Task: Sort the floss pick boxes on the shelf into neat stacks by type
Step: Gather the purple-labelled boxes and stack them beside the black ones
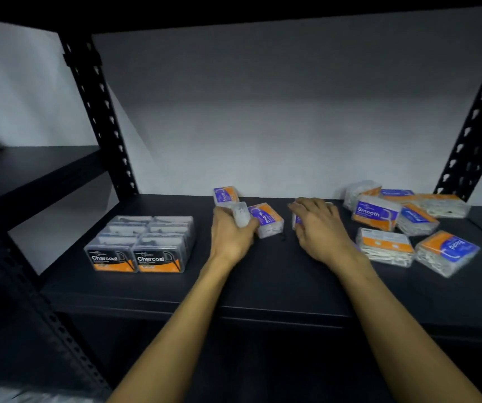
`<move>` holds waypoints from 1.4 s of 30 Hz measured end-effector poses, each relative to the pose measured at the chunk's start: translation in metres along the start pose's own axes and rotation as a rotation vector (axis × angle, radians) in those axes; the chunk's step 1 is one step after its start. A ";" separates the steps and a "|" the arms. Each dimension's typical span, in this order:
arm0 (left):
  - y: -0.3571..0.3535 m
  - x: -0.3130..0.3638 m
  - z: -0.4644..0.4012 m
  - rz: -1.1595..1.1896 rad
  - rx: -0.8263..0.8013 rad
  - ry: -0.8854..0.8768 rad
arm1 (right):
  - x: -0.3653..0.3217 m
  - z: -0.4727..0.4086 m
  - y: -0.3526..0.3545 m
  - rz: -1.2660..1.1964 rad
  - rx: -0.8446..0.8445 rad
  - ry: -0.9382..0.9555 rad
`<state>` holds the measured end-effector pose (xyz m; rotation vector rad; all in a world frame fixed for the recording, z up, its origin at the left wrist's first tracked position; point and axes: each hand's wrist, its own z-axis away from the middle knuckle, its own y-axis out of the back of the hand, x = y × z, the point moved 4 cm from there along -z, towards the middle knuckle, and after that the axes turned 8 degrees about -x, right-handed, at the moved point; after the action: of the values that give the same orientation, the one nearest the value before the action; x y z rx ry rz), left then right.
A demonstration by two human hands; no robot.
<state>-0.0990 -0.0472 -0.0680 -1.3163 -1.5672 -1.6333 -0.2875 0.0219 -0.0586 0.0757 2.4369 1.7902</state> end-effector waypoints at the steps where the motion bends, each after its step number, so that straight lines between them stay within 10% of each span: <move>1: 0.001 -0.005 0.003 0.034 0.027 -0.006 | 0.001 -0.001 0.000 0.008 -0.006 -0.001; 16: 0.006 -0.031 -0.002 0.516 -0.035 0.023 | -0.040 -0.005 -0.005 0.005 -0.023 0.138; 35: 0.022 -0.021 0.056 0.056 0.018 -0.132 | -0.026 0.057 0.007 -0.417 -0.013 0.064; 42: 0.024 -0.019 0.059 0.144 0.009 -0.099 | -0.011 0.060 0.009 -0.692 -0.318 -0.128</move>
<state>-0.0542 -0.0011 -0.0823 -1.4897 -1.4967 -1.4929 -0.2692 0.0801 -0.0671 -0.5832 1.7400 1.7211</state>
